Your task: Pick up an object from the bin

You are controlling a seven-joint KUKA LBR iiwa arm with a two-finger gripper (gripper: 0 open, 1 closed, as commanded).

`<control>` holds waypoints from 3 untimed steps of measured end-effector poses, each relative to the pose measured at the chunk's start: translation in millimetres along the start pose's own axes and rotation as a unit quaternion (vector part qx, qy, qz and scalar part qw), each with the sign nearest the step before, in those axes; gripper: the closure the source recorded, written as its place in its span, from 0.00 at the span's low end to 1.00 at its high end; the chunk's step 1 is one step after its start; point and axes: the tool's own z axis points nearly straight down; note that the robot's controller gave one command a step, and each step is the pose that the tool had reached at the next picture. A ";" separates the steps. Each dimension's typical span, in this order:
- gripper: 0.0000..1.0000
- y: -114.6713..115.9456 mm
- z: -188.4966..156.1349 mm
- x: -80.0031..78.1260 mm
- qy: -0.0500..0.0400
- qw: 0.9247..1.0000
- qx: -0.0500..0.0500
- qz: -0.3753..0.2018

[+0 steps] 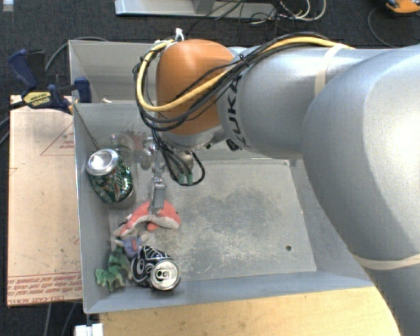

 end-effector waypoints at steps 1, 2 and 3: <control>0.00 -1.1 -5.2 -1.8 -0.003 1.000 -0.001 0.002; 0.00 -17.3 62.1 37.7 -0.002 0.985 -0.001 -0.173; 1.00 -30.4 72.4 9.5 -0.005 0.985 -0.001 -0.172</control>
Offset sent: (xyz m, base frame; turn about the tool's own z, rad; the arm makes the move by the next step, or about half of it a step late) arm -0.0444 -0.0208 -0.0726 -0.4001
